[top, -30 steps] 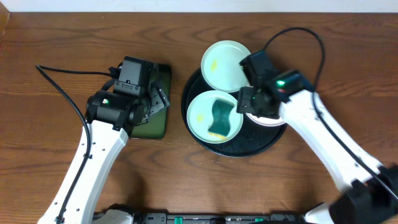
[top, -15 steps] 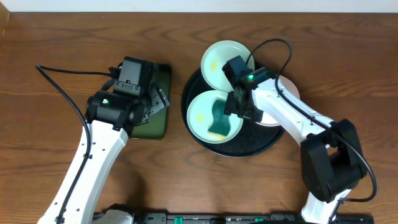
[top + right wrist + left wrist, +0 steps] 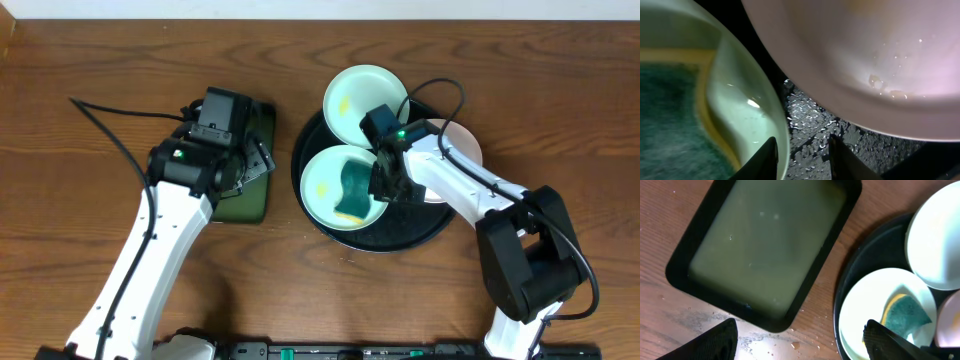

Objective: Clean dirty plates on tray and stack at the side
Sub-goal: 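Move the left gripper back and grasp the sponge on the plate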

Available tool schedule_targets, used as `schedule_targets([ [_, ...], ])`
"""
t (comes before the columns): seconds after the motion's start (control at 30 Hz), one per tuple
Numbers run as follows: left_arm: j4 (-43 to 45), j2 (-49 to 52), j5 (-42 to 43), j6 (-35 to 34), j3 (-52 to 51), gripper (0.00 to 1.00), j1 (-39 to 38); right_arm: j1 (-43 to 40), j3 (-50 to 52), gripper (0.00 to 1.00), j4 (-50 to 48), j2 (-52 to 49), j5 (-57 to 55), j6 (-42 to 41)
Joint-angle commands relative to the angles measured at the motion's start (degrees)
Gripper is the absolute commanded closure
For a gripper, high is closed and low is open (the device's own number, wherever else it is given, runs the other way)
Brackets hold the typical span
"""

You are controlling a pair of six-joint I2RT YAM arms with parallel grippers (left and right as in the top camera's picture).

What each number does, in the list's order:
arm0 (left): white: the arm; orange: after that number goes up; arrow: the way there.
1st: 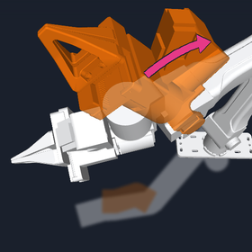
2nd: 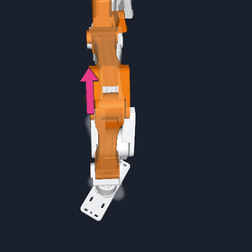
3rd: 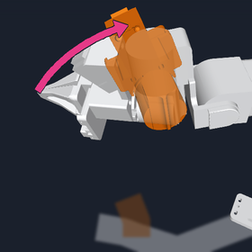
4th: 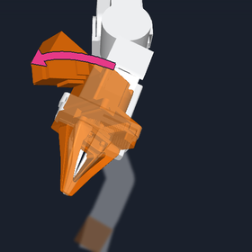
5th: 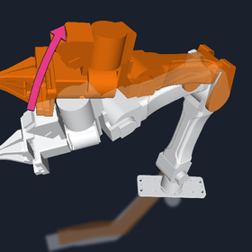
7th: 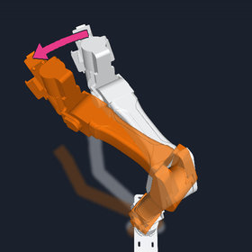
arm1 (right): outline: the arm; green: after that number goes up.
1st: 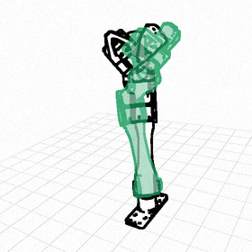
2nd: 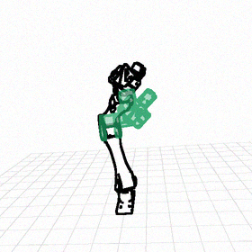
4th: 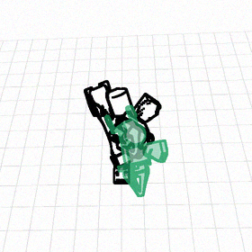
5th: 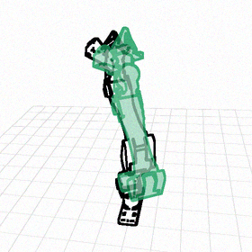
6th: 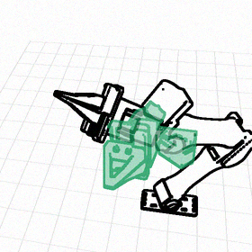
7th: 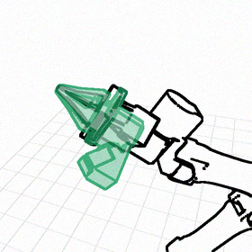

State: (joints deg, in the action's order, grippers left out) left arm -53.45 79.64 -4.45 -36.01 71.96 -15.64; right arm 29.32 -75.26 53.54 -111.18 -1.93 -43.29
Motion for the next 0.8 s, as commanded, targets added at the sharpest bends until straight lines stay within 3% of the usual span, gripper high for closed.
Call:
schedule_targets([
  [0.0, 0.2, 2.12, -0.07, 0.11, 0.35, 0.19, 0.09, 0.42, 0.52, 0.68, -1.22, -0.94, 0.42, 3.02],
  [0.17, 0.44, 4.92, 2.34, 0.79, 0.37, 0.19, 0.09, 0.39, 0.57, 0.68, -2.19, -0.96, 1.33, 3.82],
  [0.37, 4.59, 6.45, 15.26, 11.15, 0.35, 0.19, 0.09, -0.04, 3.28, 0.72, -5.99, -0.98, 1.38, 4.61],
  [0.77, 4.72, 6.71, 16.57, 16.11, 0.37, 0.21, -0.26, -0.83, 5.53, 0.84, -8.17, -0.98, 2.54, 7.43],
])
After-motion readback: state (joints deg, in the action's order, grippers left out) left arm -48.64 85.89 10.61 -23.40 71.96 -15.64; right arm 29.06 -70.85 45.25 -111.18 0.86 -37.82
